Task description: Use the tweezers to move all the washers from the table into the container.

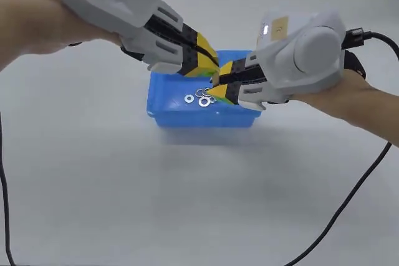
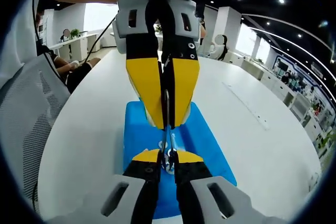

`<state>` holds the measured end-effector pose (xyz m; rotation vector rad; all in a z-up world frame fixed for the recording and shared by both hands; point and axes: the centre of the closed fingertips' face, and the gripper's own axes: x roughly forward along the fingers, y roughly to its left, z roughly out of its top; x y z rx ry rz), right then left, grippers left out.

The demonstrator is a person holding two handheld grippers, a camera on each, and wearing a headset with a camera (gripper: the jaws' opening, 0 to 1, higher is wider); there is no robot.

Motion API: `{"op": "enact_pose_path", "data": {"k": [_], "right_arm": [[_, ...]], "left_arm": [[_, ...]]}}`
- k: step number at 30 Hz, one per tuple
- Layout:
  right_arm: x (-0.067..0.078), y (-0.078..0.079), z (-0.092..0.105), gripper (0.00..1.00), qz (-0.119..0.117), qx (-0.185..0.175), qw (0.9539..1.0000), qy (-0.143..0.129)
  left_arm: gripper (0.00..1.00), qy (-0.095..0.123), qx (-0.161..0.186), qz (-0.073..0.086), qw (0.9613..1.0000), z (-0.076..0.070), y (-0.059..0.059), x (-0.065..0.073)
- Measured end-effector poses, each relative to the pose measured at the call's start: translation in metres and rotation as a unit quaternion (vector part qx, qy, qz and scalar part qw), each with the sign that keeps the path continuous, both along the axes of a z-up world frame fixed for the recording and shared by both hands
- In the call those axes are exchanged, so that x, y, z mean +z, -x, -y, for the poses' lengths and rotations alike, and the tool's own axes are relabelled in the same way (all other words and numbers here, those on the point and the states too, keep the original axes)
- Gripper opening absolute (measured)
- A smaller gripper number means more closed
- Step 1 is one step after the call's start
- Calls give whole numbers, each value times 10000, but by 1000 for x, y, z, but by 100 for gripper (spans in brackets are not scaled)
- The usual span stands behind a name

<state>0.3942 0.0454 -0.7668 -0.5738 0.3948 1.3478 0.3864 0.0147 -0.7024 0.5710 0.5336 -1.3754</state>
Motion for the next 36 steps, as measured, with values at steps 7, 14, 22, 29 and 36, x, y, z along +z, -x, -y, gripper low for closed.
{"op": "enact_pose_path", "data": {"k": [7,14,22,29,36], "right_arm": [[-4,-2,2,10,-31,1,10000,46],[-8,-1,4,11,-60,-5,10000,79],[-7,-2,5,12,-50,-29,9999,94],[-1,-2,5,12,-12,-78,10000,44],[15,2,5,12,47,-97,9999,-90]], "left_arm": [[6,13,61,-43,10000,2,0,-6],[6,-45,5,-27,10000,3,2,-10],[6,-53,5,-1,10000,2,0,-10],[6,-9,3,116,9999,1,0,-3],[6,90,23,226,9997,-2,4,15]]}}
